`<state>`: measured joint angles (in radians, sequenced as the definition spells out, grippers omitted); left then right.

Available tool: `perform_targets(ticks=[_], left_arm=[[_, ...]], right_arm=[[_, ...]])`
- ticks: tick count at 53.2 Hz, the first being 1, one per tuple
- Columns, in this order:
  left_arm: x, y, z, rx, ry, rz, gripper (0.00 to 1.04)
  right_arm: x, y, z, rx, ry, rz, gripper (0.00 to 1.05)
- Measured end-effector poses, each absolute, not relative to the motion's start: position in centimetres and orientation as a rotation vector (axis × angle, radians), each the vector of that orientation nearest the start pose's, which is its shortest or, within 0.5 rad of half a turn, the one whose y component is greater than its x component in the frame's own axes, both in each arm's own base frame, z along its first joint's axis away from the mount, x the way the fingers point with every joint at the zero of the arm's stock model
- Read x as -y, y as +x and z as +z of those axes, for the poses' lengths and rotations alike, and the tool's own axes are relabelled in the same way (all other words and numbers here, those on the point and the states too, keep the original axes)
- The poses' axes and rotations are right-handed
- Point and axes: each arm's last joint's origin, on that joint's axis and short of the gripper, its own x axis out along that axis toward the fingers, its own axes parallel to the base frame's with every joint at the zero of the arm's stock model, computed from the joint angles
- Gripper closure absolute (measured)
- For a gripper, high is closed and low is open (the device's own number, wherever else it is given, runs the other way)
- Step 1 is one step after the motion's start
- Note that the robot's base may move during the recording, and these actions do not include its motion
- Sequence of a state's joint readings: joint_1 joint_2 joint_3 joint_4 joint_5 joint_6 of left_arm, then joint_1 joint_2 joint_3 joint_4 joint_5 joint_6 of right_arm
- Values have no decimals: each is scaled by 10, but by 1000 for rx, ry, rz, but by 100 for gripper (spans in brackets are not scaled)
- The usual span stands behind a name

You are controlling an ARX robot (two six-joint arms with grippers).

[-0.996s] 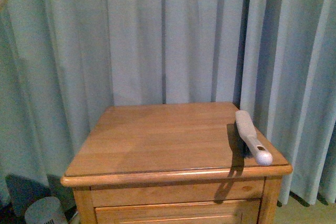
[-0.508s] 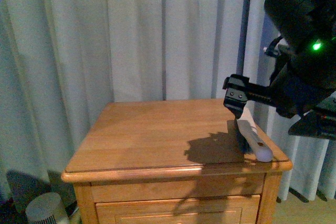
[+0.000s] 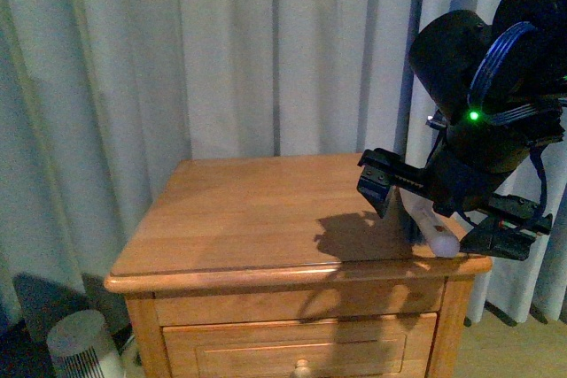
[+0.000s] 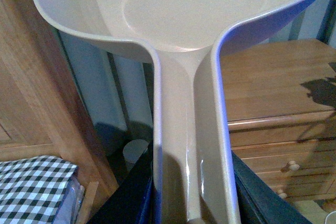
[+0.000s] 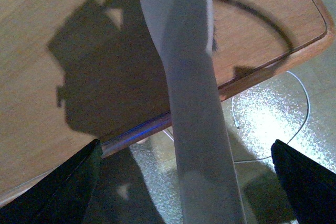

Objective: Clean up trash

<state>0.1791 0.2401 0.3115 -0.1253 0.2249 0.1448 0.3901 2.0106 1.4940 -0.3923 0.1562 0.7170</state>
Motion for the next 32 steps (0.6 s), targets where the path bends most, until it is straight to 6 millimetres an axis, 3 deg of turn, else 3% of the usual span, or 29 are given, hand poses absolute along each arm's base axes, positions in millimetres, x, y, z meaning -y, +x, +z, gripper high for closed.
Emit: perform_targets(ticks=[9, 32], left_arm=[[-11, 99, 238, -49, 134, -50, 78], [-11, 99, 238, -49, 134, -50, 78]], right_arm=[[-162, 406, 191, -934, 417, -110, 9], [-159, 407, 190, -934, 411, -124, 71]])
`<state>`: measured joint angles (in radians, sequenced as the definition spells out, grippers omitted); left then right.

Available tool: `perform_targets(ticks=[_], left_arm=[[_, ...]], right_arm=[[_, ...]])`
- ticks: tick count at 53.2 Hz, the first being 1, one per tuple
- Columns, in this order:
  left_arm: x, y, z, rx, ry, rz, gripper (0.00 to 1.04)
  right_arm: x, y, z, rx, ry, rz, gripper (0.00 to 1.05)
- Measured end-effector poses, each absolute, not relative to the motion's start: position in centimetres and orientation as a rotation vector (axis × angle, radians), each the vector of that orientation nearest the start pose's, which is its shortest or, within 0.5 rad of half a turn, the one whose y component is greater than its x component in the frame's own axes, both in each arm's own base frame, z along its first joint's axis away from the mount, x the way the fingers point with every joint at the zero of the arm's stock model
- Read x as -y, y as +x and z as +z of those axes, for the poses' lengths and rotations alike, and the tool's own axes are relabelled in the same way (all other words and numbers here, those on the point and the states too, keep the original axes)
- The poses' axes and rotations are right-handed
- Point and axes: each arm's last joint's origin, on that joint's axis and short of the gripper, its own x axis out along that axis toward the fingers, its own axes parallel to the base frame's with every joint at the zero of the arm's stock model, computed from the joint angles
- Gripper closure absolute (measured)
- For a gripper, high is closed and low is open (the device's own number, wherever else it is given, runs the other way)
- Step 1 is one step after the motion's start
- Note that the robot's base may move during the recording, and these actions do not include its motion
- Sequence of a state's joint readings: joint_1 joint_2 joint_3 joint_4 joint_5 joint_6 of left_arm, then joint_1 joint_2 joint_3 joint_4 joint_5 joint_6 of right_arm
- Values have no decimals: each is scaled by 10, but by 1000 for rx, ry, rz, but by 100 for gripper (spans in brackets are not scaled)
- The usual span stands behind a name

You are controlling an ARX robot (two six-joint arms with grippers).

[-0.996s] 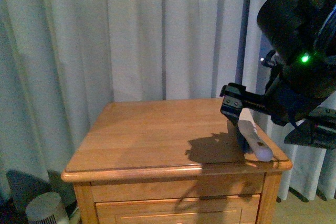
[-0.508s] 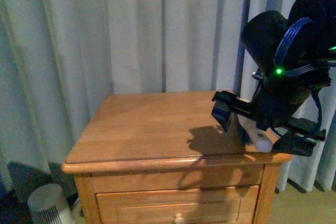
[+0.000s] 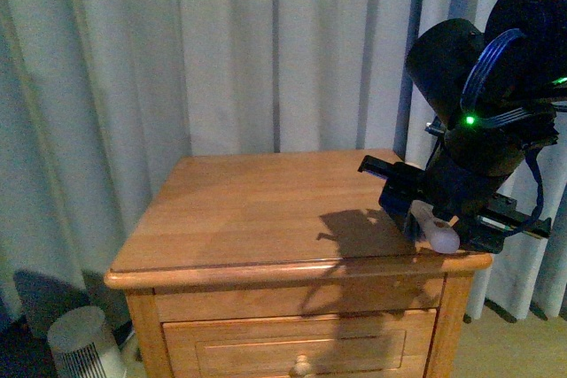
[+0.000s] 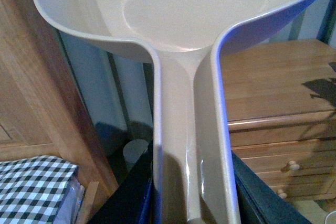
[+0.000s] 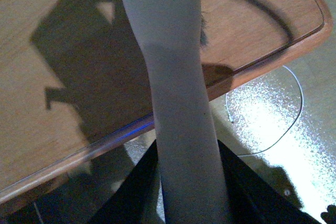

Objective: Clean up trash

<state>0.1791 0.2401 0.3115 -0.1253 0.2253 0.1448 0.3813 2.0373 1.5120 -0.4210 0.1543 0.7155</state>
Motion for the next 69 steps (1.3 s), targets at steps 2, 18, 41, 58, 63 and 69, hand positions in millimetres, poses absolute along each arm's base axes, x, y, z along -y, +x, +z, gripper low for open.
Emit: perform_targets(ticks=[2, 18, 41, 58, 63, 69], left_arm=[[-11, 99, 238, -49, 134, -50, 78], [-11, 99, 238, -49, 134, -50, 78], [-11, 99, 238, -49, 134, -50, 78], [-11, 99, 238, -49, 134, -50, 78], [-11, 99, 238, -49, 133, -49, 78], [-11, 99, 238, -49, 134, -50, 78]], right_arm=[[-157, 408, 190, -934, 408, -122, 79], [-151, 399, 208, -846, 374, -110, 84], [-122, 285, 279, -290, 66, -27, 84], [-79, 173, 272, -153, -7, 129, 84], [-64, 143, 267, -115, 12, 143, 84], [-53, 117, 256, -92, 29, 119, 84]])
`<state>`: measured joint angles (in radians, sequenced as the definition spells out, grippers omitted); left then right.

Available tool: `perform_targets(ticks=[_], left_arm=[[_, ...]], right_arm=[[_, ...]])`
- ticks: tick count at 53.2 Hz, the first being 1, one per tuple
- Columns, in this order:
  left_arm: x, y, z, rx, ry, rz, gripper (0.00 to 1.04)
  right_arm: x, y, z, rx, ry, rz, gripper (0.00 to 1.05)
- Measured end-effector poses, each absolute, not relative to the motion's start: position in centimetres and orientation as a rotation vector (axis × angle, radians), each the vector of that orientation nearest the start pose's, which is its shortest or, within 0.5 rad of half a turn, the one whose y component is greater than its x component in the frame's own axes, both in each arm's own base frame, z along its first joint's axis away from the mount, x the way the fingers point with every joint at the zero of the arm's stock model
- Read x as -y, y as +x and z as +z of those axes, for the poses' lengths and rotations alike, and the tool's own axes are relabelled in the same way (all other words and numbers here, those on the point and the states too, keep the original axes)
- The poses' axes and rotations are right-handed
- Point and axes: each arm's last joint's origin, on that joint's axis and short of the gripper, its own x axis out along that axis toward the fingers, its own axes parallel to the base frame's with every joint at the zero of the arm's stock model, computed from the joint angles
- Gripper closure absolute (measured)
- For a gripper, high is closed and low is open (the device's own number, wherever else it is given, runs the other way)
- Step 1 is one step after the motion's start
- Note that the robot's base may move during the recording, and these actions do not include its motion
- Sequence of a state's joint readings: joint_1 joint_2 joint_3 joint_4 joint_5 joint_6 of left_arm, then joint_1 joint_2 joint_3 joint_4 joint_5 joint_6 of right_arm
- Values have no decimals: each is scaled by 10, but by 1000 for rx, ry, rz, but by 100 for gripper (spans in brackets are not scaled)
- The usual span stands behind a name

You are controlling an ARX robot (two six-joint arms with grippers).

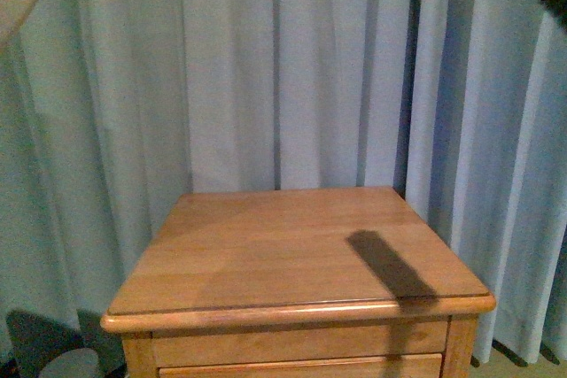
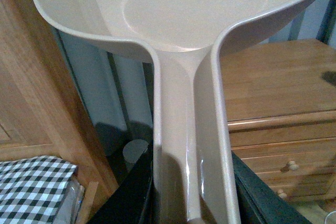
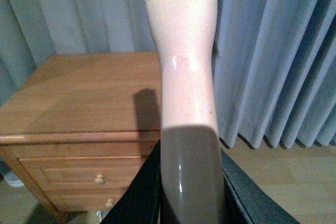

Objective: Clean up trash

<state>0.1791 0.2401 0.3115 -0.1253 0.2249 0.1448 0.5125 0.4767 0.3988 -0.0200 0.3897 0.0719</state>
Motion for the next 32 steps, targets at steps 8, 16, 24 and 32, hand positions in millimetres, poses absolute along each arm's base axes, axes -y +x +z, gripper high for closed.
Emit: perform_targets(ticks=[8, 16, 24, 32], left_arm=[[-11, 99, 238, -49, 134, -50, 78], [-11, 99, 238, -49, 134, -50, 78], [-11, 99, 238, -49, 133, -50, 78], [-11, 99, 238, -49, 134, -56, 78]], right_arm=[[-52, 104, 250, -62, 45, 113, 84], [-49, 104, 242, -54, 51, 70, 84], [-45, 105, 241, -48, 59, 23, 84], [-45, 104, 241, -45, 61, 19, 84]])
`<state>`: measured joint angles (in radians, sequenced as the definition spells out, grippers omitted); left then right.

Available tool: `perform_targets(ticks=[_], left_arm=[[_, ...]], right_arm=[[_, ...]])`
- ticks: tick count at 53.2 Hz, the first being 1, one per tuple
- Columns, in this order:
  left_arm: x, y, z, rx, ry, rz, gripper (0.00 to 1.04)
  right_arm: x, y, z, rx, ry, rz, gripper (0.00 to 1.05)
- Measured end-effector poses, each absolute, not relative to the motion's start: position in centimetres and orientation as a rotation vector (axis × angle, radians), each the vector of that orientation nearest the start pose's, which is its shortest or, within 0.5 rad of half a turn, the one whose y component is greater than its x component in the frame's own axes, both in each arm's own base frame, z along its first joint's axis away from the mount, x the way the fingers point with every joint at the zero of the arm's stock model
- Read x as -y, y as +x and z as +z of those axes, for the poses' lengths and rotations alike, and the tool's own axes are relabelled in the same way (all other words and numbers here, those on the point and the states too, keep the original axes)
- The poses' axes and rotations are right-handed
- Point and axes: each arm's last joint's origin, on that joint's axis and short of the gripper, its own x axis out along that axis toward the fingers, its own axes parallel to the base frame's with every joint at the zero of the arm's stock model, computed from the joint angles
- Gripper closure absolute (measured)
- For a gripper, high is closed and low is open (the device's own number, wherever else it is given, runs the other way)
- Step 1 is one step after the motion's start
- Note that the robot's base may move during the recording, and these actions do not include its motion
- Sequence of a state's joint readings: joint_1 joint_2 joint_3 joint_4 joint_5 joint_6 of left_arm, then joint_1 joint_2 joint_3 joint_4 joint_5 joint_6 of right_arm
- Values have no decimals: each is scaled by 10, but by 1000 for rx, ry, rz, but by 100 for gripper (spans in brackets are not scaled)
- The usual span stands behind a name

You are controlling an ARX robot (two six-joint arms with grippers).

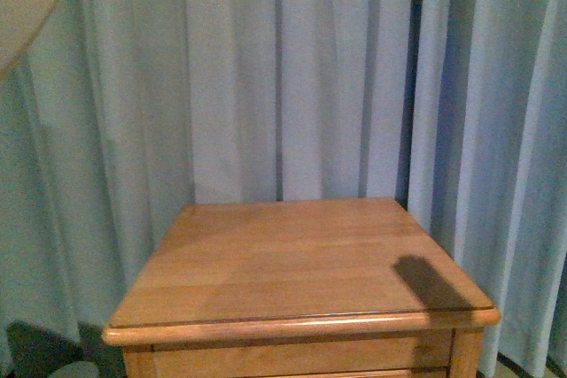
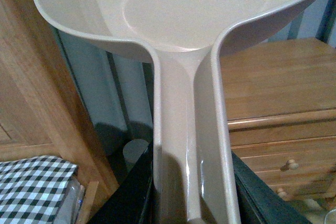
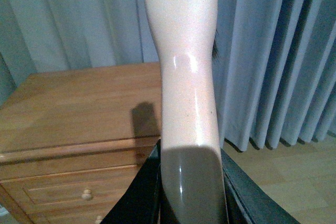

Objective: Clean up trash

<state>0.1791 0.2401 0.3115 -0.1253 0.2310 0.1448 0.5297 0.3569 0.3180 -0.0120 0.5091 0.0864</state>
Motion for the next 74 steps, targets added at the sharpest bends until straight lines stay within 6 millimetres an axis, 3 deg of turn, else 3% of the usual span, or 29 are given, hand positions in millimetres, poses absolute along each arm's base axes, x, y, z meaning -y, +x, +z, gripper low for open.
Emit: perform_targets(ticks=[74], left_arm=[[-11, 99, 238, -48, 133, -45, 78]], right_arm=[[-45, 105, 240, -46, 63, 19, 84]])
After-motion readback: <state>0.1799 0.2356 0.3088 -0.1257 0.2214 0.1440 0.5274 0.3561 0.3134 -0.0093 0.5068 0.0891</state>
